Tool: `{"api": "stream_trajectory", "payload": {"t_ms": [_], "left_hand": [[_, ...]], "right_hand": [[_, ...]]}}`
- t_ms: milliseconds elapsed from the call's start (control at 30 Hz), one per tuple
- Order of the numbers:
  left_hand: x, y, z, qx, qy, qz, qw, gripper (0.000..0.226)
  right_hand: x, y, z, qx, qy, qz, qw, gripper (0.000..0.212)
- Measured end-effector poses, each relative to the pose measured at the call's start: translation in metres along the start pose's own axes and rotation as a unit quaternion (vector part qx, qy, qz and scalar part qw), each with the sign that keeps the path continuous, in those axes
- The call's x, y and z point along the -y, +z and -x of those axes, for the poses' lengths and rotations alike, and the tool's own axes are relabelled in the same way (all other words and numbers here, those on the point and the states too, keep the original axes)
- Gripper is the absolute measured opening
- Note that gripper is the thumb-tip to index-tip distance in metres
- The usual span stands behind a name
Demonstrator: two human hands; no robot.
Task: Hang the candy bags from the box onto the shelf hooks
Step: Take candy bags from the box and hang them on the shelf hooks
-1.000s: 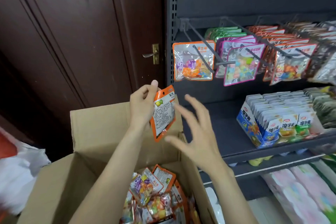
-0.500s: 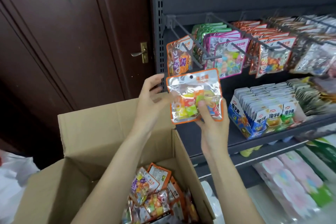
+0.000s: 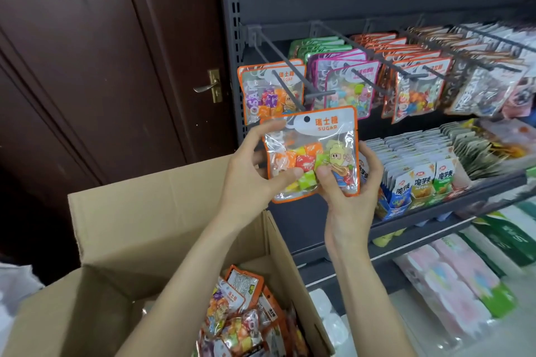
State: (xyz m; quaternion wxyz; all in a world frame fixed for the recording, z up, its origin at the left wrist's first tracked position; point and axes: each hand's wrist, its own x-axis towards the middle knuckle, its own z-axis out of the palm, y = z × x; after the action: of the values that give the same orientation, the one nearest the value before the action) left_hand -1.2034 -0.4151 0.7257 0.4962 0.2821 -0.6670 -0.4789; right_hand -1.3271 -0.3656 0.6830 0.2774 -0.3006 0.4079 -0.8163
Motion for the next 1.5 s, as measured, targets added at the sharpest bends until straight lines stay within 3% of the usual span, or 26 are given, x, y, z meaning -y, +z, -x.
{"api": "stream_trajectory", "payload": {"t_ms": [233, 700, 800, 900, 1033, 1167, 1233, 1333, 1500], "left_hand": [[0.005, -0.002, -0.017, -0.02, 0.006, -0.03, 0.999, 0.061], [0.024, -0.007, -0.036, -0.039, 0.086, -0.161, 0.982, 0.067], [0.029, -0.012, -0.059, -0.066, 0.106, -0.207, 0.97, 0.065], [0.04, -0.026, -0.092, -0.093, 0.103, -0.261, 0.955, 0.06], [0.057, -0.041, -0.128, -0.121, 0.112, -0.36, 0.918, 0.053], [0.066, -0.045, -0.145, -0.115, 0.102, -0.427, 0.891, 0.062], [0.07, -0.045, -0.144, -0.107, 0.086, -0.426, 0.894, 0.065], [0.073, -0.047, -0.13, -0.106, 0.091, -0.406, 0.903, 0.066], [0.06, -0.05, -0.084, -0.137, 0.106, -0.355, 0.919, 0.047]], "right_hand": [[-0.002, 0.005, -0.02, 0.049, -0.043, 0.115, 0.991, 0.058], [-0.019, 0.008, -0.039, 0.107, -0.084, 0.225, 0.965, 0.06], [-0.024, 0.018, -0.055, 0.146, -0.094, 0.361, 0.916, 0.064], [-0.032, 0.038, -0.078, 0.179, -0.134, 0.522, 0.823, 0.059], [-0.039, 0.064, -0.101, 0.201, -0.139, 0.622, 0.744, 0.041], [-0.05, 0.076, -0.116, 0.232, -0.12, 0.676, 0.689, 0.044], [-0.056, 0.074, -0.118, 0.243, -0.104, 0.672, 0.691, 0.052], [-0.061, 0.064, -0.105, 0.27, -0.109, 0.616, 0.732, 0.066], [-0.055, 0.037, -0.063, 0.319, -0.091, 0.52, 0.787, 0.056]]}}
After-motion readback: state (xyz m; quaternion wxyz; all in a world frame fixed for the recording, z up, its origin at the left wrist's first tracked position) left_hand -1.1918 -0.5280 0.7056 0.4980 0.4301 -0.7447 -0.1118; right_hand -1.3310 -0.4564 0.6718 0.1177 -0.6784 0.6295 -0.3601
